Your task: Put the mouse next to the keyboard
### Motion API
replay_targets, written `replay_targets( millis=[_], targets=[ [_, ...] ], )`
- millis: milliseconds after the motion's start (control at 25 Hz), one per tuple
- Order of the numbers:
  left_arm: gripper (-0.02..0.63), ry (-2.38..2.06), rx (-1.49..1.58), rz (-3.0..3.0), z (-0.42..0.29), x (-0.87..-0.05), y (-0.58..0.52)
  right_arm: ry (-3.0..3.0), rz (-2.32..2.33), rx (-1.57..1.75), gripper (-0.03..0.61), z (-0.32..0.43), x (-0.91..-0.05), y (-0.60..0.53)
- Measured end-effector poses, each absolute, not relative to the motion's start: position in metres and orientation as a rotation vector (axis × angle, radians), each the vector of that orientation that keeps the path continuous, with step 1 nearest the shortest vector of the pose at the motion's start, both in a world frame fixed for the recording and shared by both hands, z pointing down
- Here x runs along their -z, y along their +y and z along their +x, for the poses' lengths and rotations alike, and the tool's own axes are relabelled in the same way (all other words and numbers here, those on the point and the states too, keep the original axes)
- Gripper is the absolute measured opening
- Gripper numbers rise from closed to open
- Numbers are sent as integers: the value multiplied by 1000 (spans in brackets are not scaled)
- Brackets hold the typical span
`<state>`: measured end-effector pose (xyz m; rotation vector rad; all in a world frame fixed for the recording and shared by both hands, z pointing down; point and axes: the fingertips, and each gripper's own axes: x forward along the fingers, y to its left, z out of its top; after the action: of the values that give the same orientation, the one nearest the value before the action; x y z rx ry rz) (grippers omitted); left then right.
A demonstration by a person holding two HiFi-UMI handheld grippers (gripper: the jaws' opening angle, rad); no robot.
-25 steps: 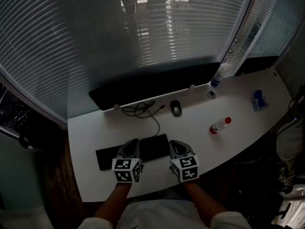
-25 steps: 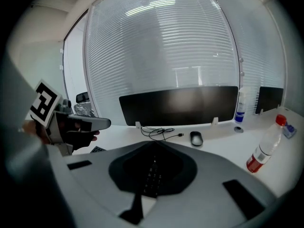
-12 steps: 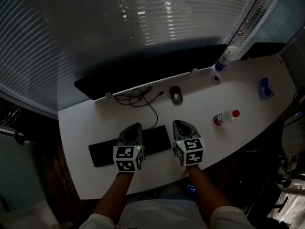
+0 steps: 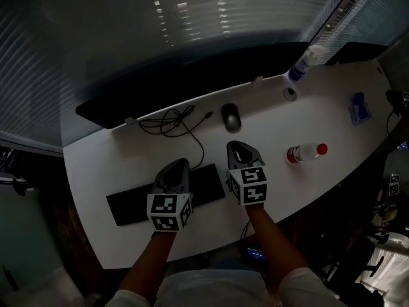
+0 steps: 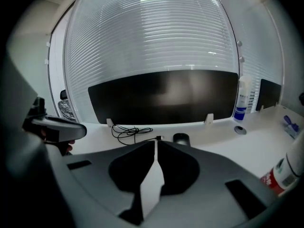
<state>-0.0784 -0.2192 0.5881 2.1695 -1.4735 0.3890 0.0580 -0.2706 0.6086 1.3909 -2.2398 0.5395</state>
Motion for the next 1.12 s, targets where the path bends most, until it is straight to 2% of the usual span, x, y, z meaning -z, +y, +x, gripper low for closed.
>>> replay_targets(
  millis=[280, 640, 920, 1120],
  targets=[
    [5, -1441, -409, 2180, -68, -595, -212, -2195, 1417, -561, 11, 68, -632, -302],
    [5, -1423, -409, 2166, -63, -604, -212, -2100, 1389, -610, 238, 78, -667, -338],
    [5, -1417, -402, 2144, -62, -614, -211, -2029, 1358, -662, 326, 76, -696, -361],
    [5, -1417, -404, 2130, -63, -621, -211, -1973, 1351, -655, 352, 84, -716, -375]
  ],
)
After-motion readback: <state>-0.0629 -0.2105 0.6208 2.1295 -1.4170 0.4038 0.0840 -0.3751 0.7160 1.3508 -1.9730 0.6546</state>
